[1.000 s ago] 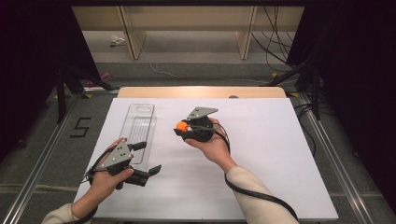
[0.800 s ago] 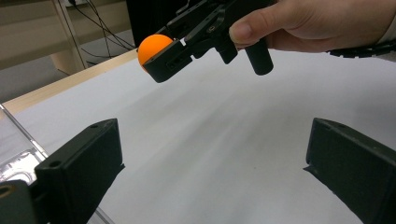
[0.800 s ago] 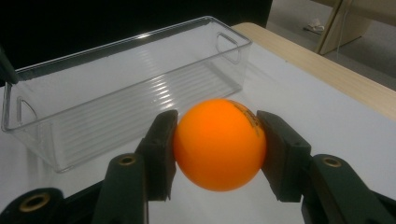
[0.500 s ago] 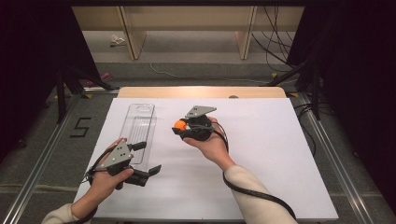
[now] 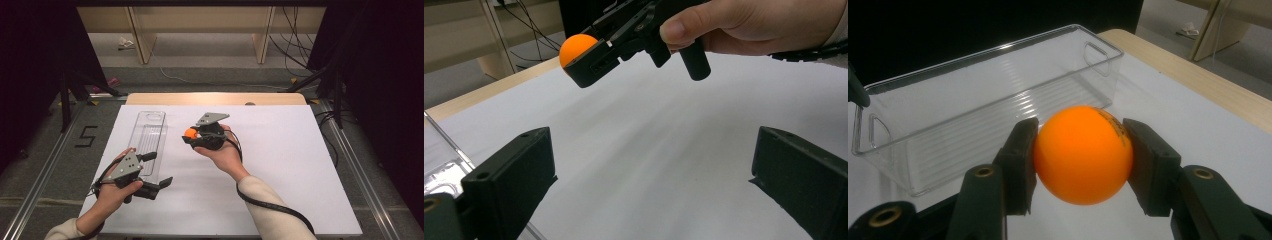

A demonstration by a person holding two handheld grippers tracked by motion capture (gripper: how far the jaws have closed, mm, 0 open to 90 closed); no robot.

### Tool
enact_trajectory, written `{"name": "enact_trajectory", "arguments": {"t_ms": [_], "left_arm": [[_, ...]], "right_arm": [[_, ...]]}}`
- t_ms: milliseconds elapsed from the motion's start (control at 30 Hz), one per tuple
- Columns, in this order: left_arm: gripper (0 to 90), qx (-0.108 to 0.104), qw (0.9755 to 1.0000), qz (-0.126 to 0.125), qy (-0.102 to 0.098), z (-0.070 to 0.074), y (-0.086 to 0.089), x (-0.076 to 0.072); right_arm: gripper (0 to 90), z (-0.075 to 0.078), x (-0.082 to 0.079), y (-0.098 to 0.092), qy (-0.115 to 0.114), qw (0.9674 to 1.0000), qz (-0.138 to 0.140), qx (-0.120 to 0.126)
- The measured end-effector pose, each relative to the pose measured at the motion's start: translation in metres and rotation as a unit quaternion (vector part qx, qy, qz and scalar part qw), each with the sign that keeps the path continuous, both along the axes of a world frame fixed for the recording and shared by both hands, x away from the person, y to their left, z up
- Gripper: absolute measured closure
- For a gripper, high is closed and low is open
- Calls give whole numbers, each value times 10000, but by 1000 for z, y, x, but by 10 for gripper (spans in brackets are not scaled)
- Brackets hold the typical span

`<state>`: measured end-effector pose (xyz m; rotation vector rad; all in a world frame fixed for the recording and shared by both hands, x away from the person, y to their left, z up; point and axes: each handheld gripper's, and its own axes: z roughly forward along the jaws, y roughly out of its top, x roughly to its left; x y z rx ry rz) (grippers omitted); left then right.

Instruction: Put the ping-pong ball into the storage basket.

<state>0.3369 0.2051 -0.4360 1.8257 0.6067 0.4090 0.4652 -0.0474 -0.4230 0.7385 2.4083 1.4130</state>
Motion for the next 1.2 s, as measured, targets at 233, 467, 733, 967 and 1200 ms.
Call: {"name": "enact_trajectory", "arguments": {"t_ms": [233,467,733,967,1200], "left_arm": [[32,7,10000,-13,6,0,0,0],[32,0,10000,-9,-1,0,0,0],[32,-4,10000,-15,-5,0,0,0],[32,0,10000,-21,-13,0,0,0],[32,4,10000,-30,-15,0,0,0]], "right_arm": [[515,1,1,4,2,10000,24,2],[515,2,2,7,4,10000,28,11],[515,4,4,10,-5,10000,38,11],[515,4,5,12,-17,10000,52,15],[515,6,6,14,-19,10000,57,16]]}}
